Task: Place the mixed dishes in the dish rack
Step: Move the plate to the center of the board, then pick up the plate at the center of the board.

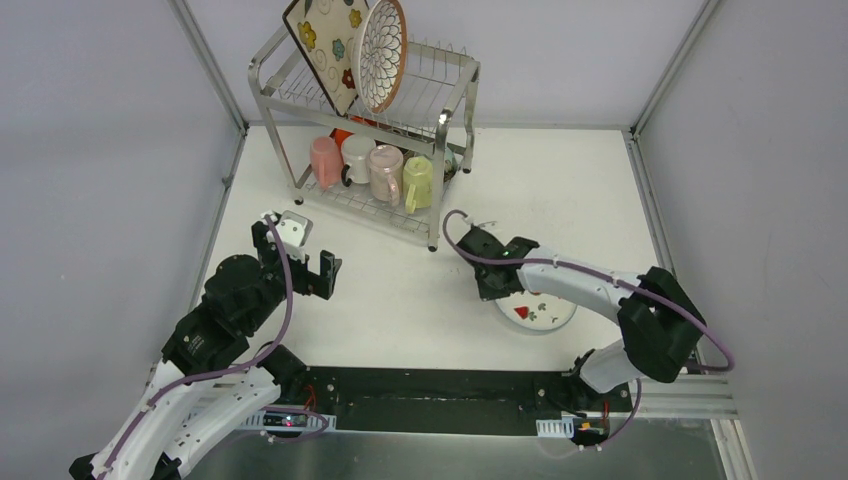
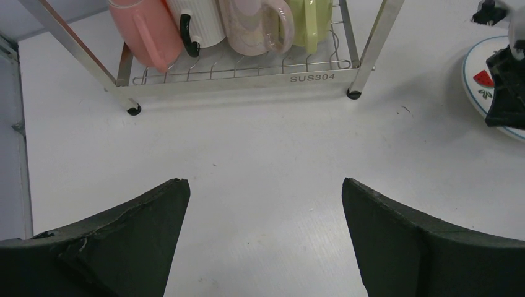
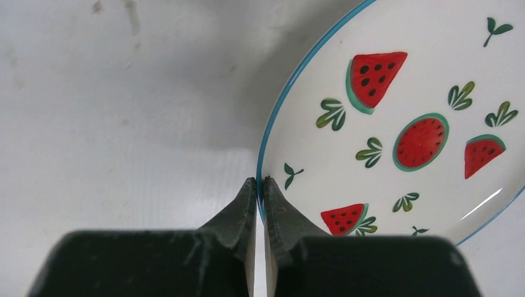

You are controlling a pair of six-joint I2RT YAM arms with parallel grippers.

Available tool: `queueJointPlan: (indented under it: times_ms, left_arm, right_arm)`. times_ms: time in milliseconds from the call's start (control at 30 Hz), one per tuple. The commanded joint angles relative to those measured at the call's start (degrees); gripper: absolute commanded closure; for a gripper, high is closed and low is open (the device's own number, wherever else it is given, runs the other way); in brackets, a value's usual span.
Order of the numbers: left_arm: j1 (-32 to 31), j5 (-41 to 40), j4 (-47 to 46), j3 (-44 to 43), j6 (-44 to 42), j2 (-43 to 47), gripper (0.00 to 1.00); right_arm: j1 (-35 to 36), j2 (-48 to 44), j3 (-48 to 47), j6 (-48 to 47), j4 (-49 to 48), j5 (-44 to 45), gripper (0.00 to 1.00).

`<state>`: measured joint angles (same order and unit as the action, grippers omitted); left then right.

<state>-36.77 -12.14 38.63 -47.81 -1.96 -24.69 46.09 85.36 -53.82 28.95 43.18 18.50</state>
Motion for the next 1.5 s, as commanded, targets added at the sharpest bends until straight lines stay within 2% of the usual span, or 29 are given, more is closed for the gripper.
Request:
queueJointPlan:
  times_ms: [0,133,333,467,633,767,867,1200,1467]
  left_arm:
    - [-0.3,-1.8,-1.3,0.4,-0.3,-0.4,0.01]
    - [-0.4,-2.0,-1.2,0.6,-0.2,0.6,0.02]
    - [-0.4,-3.9,-1.4,0.8,-0.1,1.0,0.01]
    - [-0.3,-4.5,-1.5,0.8,-0.1,0.8,0.01]
    - [-0.3,-4.7,-1.5,0.8,0.0,0.9,0.01]
    - [-0.3,-4.6,-1.5,0.8,0.0,0.7,0.01]
    - [-0.3,-4.8,-1.5,0.8,0.1,0.9,0.01]
    - [-0.3,-4.2,-1.4,0.8,-0.1,0.1,0.01]
    - [-0.3,-3.9,-1.5,0.7,-0.3,-0.8,0.01]
  right_arm:
    - [9.2,1.4,-2.8,9.5,-2.5,-0.4,1.0]
    - [16.8,6.6,-6.7,12.3,-4.1,-0.2,1.0]
    - [23.0,12.9,-12.8,10.8,-8.2,-2.9,1.0]
    - [24.2,13.0,-13.6,9.5,-9.3,-4.9,0.84]
    - [23.7,7.2,-10.3,8.5,-10.0,-4.5,0.57]
    - [20.3,1.2,-5.8,7.0,-11.4,-7.1,0.48]
    - [16.2,-3.1,-2.1,6.6,-11.4,-7.9,0.45]
    - [-3.1,-17.7,9.1,6.3,-12.0,-14.3,0.49]
    - [-14.1,-21.8,13.4,4.8,-8.9,-16.5,0.5]
